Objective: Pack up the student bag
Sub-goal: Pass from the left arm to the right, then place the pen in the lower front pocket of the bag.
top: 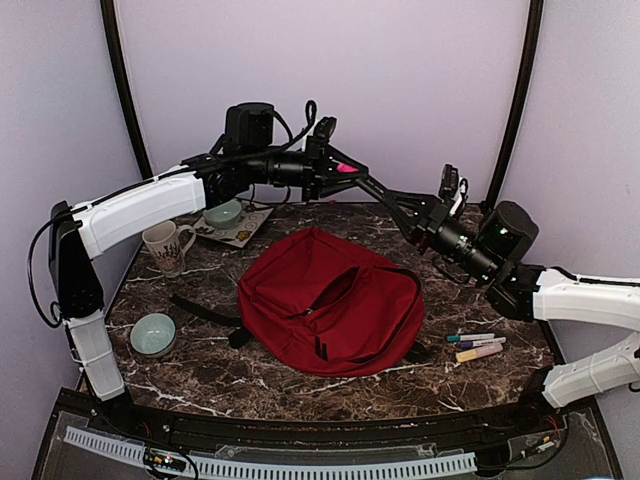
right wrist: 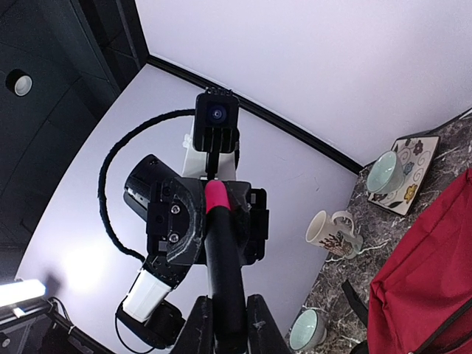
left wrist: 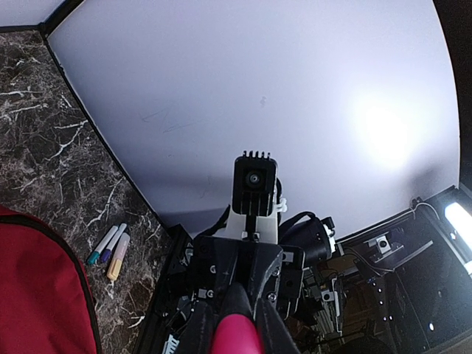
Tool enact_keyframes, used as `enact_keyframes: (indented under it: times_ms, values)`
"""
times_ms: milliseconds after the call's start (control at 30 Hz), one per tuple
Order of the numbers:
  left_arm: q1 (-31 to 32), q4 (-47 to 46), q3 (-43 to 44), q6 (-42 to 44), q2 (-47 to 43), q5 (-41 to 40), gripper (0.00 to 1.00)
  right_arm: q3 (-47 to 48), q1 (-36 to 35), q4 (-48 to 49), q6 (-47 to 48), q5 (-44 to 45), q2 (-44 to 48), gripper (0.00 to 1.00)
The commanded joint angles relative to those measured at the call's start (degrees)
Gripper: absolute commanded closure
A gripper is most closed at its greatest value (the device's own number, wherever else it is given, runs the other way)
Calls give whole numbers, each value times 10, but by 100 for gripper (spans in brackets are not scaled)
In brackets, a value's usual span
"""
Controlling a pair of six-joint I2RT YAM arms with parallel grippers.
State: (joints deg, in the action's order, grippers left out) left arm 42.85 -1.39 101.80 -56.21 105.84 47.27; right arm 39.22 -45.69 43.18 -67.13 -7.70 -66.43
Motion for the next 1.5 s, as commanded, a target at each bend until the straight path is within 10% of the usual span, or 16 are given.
enact_keyframes:
  times_ms: [0,333,900,1467]
  values:
    - [2,-10,-15,1,-27,4,90,12,3,30,10,-7,-5,100]
    - [-4,105,-73,108,-72,-107,2,1,10,-119,59,65,74,100]
    - [-8,418,-59,334,-119,-489,1,-5,18,-387,8,102,90,100]
    - [-12,422,-114,362,-190,-557,2,-20,7,-312,-69,-24,-53,100]
